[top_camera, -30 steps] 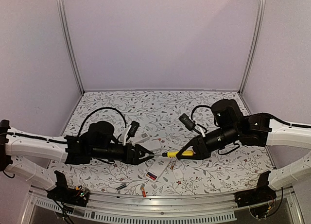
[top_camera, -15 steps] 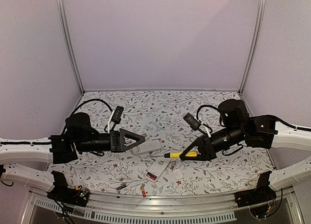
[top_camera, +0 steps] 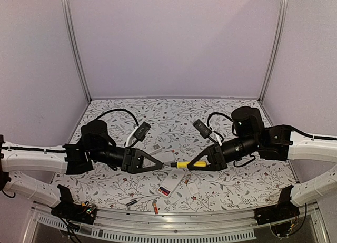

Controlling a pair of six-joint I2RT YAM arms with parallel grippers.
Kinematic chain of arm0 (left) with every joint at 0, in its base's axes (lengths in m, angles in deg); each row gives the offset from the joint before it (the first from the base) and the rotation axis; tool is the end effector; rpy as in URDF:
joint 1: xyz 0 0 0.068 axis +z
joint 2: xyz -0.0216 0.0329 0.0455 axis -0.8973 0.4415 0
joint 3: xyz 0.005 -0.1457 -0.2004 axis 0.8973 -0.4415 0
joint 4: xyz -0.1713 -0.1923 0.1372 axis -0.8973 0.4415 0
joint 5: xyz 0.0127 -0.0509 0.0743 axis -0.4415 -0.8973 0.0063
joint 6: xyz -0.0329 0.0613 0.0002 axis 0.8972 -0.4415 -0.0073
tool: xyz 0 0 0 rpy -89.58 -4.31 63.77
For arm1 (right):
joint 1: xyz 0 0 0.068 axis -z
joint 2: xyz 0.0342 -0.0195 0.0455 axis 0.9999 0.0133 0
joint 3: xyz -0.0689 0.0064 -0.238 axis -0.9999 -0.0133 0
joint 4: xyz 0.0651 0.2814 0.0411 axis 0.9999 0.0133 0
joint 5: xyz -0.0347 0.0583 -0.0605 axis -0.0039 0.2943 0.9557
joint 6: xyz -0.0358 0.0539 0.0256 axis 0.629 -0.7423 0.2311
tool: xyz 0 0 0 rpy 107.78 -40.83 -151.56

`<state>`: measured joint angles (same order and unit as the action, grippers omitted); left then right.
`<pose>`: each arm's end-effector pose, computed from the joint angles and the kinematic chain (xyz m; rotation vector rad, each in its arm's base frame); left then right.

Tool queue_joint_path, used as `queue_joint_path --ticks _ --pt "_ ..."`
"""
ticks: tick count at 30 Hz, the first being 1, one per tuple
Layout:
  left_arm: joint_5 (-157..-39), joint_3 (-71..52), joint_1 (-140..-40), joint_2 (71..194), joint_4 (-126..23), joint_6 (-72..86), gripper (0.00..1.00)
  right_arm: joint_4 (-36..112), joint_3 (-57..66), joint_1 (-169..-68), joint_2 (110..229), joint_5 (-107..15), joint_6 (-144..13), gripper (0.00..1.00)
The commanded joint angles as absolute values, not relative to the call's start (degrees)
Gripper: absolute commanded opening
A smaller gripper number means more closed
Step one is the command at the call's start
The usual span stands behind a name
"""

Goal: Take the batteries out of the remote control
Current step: Pass from the right arm to the left

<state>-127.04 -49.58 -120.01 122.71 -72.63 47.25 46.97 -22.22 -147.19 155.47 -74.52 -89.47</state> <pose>0.1395 -0.2704 0.2066 0.6674 2.0518 -1.8224 0.1392 0.2855 0.2480 -0.9884 2.1429 1.5237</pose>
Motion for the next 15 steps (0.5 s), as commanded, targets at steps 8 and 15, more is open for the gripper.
queue_joint_path --ticks 8,15 --pt "-136.5 -49.6 -118.3 124.5 -80.9 48.8 0.24 42.7 -20.5 -146.9 157.8 -74.8 -92.3 0.0" --pt "-134.5 -51.3 -118.3 123.2 -82.3 49.5 0.0 42.7 -20.6 -146.9 158.1 -74.4 -92.6 0.0"
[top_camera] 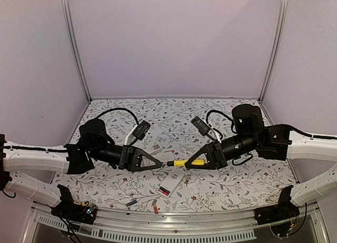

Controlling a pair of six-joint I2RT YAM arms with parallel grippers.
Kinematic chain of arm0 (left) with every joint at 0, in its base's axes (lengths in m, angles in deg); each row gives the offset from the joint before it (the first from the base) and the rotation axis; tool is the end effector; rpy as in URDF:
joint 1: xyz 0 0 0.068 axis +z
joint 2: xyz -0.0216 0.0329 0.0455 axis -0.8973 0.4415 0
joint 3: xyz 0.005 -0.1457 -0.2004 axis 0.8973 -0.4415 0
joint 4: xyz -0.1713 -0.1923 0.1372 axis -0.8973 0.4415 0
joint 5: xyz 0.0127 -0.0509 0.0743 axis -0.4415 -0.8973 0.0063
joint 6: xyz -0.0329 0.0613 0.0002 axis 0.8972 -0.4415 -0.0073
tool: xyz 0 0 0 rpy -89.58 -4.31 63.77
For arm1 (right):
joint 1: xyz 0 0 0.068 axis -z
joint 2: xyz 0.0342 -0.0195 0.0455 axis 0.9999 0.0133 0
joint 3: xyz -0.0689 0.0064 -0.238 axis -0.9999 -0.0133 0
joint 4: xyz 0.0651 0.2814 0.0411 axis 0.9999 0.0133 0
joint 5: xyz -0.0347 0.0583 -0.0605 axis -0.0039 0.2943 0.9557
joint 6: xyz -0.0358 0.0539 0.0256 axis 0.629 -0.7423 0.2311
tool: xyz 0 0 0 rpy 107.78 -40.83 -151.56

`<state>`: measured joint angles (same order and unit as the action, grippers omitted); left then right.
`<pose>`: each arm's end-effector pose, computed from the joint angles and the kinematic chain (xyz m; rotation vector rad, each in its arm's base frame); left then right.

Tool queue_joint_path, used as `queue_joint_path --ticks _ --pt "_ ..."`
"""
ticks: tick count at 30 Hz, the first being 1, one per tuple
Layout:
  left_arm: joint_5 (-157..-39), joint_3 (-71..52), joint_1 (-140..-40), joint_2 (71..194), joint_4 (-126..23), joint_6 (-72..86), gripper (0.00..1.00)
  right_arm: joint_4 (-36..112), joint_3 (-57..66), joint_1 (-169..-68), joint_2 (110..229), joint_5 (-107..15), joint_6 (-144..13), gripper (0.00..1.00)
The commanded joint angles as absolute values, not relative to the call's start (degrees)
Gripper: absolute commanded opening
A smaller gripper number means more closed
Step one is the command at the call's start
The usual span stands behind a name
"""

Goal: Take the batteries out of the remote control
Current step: Pass from the right arm to the left

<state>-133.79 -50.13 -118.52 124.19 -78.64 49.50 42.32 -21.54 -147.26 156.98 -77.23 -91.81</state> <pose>0.1416 -0.2684 0.2085 0.7396 1.9945 -1.9344 0.1409 0.2930 0.2542 -0.9927 2.0902 1.6100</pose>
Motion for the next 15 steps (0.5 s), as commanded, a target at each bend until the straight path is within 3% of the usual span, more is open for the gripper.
queue_joint_path --ticks 1,2,4,6,9,15 --pt "-134.1 -51.6 -118.3 123.2 -82.3 49.5 0.0 42.7 -20.6 -146.9 158.0 -73.8 -92.7 0.0" --pt "-133.6 -51.9 -118.3 123.1 -82.5 49.5 0.0 42.5 -20.7 -146.9 157.8 -73.0 -93.1 0.06" --pt "-132.2 -52.6 -118.3 123.0 -83.4 50.0 0.0 40.8 -21.5 -146.8 157.3 -70.6 -93.9 0.39" --pt "-130.7 -53.6 -118.3 122.6 -86.3 51.3 0.0 35.6 -23.6 -146.9 156.2 -67.8 -96.4 0.65" --pt "-128.4 -55.1 -118.3 122.1 -91.5 53.1 0.0 26.1 -27.9 -146.9 153.5 -62.8 -102.2 0.91" --pt "-126.6 -56.1 -118.3 122.6 -95.7 55.0 0.0 15.1 -30.3 -148.4 154.0 -59.6 -109.3 0.94"
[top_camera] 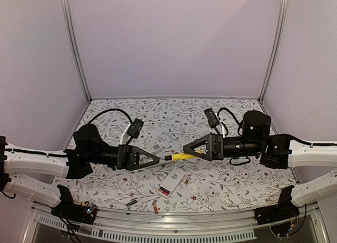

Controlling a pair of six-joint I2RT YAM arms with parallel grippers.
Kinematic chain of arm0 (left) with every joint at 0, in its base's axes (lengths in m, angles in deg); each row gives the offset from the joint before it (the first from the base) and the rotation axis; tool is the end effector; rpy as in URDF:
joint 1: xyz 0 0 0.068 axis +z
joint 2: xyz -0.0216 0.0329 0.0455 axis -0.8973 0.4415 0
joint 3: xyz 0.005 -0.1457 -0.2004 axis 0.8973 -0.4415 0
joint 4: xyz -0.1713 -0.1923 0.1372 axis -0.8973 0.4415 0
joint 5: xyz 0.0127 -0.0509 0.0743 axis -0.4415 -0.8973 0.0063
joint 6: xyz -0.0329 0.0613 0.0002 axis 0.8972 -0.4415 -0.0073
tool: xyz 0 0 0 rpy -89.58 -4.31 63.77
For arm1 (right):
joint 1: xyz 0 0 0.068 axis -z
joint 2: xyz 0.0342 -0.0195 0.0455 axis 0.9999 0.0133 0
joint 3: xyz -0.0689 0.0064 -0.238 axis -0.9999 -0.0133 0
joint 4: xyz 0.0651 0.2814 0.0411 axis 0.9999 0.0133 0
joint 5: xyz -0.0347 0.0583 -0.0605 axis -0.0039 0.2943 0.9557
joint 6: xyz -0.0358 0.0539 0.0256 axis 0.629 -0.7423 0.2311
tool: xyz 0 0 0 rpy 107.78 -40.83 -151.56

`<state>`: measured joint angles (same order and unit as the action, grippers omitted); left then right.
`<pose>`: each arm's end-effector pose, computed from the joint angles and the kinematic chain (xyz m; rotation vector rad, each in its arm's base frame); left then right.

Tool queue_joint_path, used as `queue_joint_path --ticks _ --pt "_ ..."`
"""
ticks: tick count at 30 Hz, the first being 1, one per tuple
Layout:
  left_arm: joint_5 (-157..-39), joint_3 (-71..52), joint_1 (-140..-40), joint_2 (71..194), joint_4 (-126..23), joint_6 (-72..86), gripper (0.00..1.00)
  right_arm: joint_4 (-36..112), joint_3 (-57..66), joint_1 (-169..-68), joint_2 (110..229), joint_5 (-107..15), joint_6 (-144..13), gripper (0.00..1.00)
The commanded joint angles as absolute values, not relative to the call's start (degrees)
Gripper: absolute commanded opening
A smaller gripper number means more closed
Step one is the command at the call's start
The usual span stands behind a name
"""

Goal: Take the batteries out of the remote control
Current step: Pass from the right arm to the left, then pass from the left arm to the right, then hold the remote control without the battery cover at the center of the board.

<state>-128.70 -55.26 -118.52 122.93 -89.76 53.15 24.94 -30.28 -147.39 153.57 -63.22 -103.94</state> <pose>0.1395 -0.2589 0.2036 0.6255 1.8814 -1.9508 0.1488 0.2848 0.2447 -0.5990 2.0070 1.6010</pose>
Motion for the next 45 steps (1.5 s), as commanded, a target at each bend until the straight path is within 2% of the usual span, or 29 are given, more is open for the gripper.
queue_joint_path --ticks 1,4,7,12,24,26,30,31,34,35,36,38,41,45 --pt "-126.6 -56.1 -118.3 122.9 -95.7 55.1 0.0 15.1 -29.5 -148.7 155.3 -60.6 -109.3 0.92" --pt "-127.9 -55.6 -118.3 124.2 -95.4 55.3 0.0 15.8 -26.7 -149.6 157.9 -63.2 -108.5 0.81" --pt "-128.3 -55.3 -118.3 124.5 -95.1 55.5 0.0 16.9 -24.9 -150.5 160.3 -65.2 -107.6 0.67" --pt "-127.6 -54.6 -118.3 124.0 -92.3 54.5 0.0 17.6 -23.7 -151.9 162.1 -66.6 -107.0 0.51" --pt "-126.6 -55.7 -118.2 123.8 -91.8 55.2 0.0 19.9 -24.3 -152.3 162.4 -65.6 -107.0 0.27" --pt "-126.1 -55.9 -118.2 123.6 -91.8 55.3 0.0 20.3 -24.8 -152.3 162.0 -65.3 -107.0 0.22" --pt "-125.5 -56.0 -118.2 123.3 -90.3 55.0 0.0 21.0 -25.9 -152.3 161.0 -63.8 -107.4 0.05" --pt "-125.2 -55.9 -118.2 123.3 -89.5 54.6 0.06 21.8 -26.0 -152.3 160.5 -62.6 -107.4 0.0" --pt "-122.9 -55.4 -118.3 122.1 -82.8 51.0 0.5 26.1 -26.9 -152.3 158.0 -55.6 -107.8 0.0" --pt "-120.2 -55.4 -118.7 121.3 -79.1 49.2 0.61 27.6 -27.4 -152.3 157.1 -53.4 -107.7 0.0" --pt "-116.8 -55.2 -119.1 120.5 -74.4 47.0 0.67 29.7 -28.0 -152.3 155.5 -50.0 -107.7 0.0" --pt "-107.2 -54.3 -121.6 119.3 -64.0 42.5 0.75 33.9 -29.1 -152.3 152.9 -45.3 -107.6 0.0" --pt "-91.7 -53.8 -127.4 120.1 -52.2 40.9 0.79 43.2 -29.1 -152.3 150.0 -39.0 -107.0 0.0" --pt "-80.4 -54.4 -134.6 123.7 -50.6 44.1 0.79 47.4 -30.6 -152.4 148.2 -35.4 -107.2 0.0"
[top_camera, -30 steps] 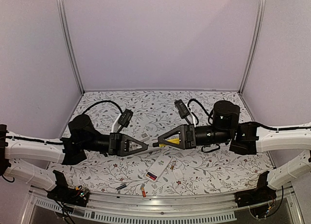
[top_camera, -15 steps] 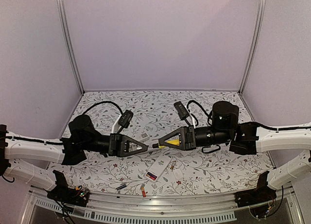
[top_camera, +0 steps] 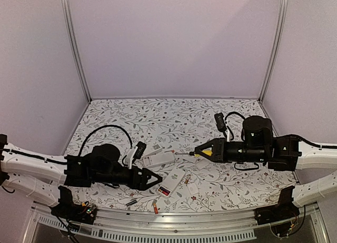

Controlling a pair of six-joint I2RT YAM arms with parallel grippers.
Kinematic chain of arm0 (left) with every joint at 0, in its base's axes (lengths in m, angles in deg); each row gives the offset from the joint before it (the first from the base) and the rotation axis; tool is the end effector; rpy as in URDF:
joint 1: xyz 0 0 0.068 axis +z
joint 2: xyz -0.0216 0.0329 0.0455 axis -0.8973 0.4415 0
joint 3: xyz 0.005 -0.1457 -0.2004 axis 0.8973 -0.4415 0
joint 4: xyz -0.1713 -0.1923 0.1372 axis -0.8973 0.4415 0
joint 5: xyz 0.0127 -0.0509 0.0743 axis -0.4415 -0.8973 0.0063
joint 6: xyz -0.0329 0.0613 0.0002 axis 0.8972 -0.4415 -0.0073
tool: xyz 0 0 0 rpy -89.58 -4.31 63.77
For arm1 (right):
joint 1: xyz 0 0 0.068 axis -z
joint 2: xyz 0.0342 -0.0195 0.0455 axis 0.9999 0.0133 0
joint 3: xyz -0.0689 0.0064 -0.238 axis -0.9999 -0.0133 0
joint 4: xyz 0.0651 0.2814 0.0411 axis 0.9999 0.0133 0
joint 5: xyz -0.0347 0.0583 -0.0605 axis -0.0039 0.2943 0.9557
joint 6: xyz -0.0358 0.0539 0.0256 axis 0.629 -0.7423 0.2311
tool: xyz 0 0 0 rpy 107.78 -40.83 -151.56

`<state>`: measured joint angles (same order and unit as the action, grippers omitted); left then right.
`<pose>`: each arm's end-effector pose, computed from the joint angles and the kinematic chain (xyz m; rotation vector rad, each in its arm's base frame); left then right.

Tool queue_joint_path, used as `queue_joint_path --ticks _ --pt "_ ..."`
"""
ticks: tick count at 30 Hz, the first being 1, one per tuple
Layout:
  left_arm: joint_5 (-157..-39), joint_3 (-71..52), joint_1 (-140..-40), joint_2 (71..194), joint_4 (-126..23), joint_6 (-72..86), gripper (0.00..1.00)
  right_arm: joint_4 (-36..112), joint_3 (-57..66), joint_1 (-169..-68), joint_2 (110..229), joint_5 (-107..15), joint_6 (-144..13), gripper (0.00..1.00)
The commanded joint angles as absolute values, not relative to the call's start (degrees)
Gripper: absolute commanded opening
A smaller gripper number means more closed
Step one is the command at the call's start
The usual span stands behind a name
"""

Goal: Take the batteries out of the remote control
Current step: Hold the remote control without the battery cover at the center of the board.

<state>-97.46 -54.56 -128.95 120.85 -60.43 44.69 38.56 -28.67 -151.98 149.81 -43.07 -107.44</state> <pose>0.1147 -0.2662 0.1541 0.4165 2.2717 -1.3142 0.1381 0.2784 0.2449 -0.3270 2.1545 1.3148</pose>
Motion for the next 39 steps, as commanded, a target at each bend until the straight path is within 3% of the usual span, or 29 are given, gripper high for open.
queue_joint_path --ticks 1,11,24,28,32,39 --pt "-78.9 -54.3 -136.1 125.1 -51.2 44.6 0.79 47.7 -31.0 -152.3 147.9 -35.1 -107.3 0.0" --pt "-75.7 -46.9 -142.5 142.7 -52.5 40.7 0.81 45.7 -35.0 -152.3 144.6 -34.2 -109.2 0.0" --pt "-72.0 -38.3 -144.3 154.6 -43.5 37.6 0.82 46.1 -37.3 -152.3 140.4 -33.0 -109.5 0.0" --pt "-73.5 -37.1 -144.7 157.0 -42.4 34.8 0.72 47.0 -37.1 -152.3 140.2 -32.8 -109.1 0.0" --pt "-74.8 -37.5 -144.6 157.2 -41.5 30.9 0.53 48.1 -36.6 -152.3 139.8 -32.5 -108.7 0.0" --pt "-79.0 -38.3 -144.5 155.4 -41.9 18.2 0.44 49.5 -36.6 -152.3 139.3 -33.9 -107.8 0.0"
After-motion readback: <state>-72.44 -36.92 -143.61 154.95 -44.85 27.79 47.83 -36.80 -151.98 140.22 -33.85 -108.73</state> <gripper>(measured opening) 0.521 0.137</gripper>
